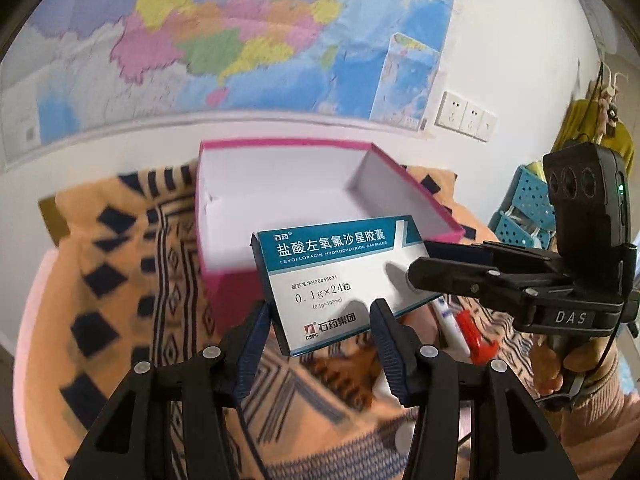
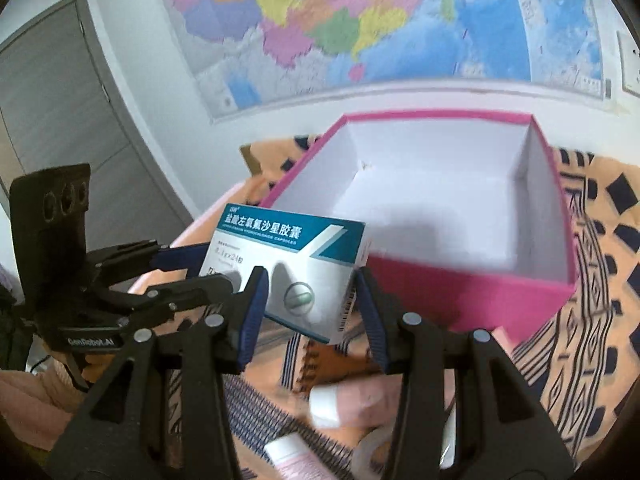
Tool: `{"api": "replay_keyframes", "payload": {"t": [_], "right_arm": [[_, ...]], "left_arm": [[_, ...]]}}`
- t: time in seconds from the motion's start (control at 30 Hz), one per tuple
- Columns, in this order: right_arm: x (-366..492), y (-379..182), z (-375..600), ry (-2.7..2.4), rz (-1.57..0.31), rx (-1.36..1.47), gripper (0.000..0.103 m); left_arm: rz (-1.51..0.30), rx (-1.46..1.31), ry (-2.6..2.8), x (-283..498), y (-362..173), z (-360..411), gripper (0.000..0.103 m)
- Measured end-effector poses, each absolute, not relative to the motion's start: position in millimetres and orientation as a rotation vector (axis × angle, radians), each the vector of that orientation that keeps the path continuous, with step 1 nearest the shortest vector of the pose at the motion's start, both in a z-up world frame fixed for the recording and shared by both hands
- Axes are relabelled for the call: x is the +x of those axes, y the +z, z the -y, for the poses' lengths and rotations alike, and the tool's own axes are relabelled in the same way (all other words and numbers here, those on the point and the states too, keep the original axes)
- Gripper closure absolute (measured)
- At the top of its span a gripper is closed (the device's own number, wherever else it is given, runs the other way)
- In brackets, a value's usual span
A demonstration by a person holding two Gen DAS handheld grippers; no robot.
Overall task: Organize rigid objects
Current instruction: 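Lower the white-and-teal box into the magenta box and open the right tool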
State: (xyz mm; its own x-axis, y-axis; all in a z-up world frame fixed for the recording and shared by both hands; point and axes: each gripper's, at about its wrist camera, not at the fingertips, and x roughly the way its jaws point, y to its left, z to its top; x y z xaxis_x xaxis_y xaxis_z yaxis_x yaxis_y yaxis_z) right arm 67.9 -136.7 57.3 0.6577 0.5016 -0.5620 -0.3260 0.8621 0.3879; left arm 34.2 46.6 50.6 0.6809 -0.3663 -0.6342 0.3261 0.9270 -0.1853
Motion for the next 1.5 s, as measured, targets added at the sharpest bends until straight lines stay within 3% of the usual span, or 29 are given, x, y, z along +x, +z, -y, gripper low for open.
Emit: {"api": "replay_keyframes", "payload": {"t": [0.3, 0.9, 1.23, 1.5], "right_arm": [[106, 67, 152, 0.451, -0.679, 0.286, 0.055], [170, 19, 149, 0.438, -0.835, 0.353, 0.055], [165, 15, 147, 0.426, -0.830, 0.338, 0.055], [124, 36, 160, 0.461, -0.755, 0.353, 0.055]], "left_arm": [[-0.699, -0.022, -0.343, 70, 65, -39, 0.051], [-0.810, -0.058, -0.263, 119, 37, -51, 0.051], [-0.759, -0.079, -0.244, 103, 44, -59, 0.051], [-0.680, -0.117, -0.320, 68, 58, -56, 0.044]]}}
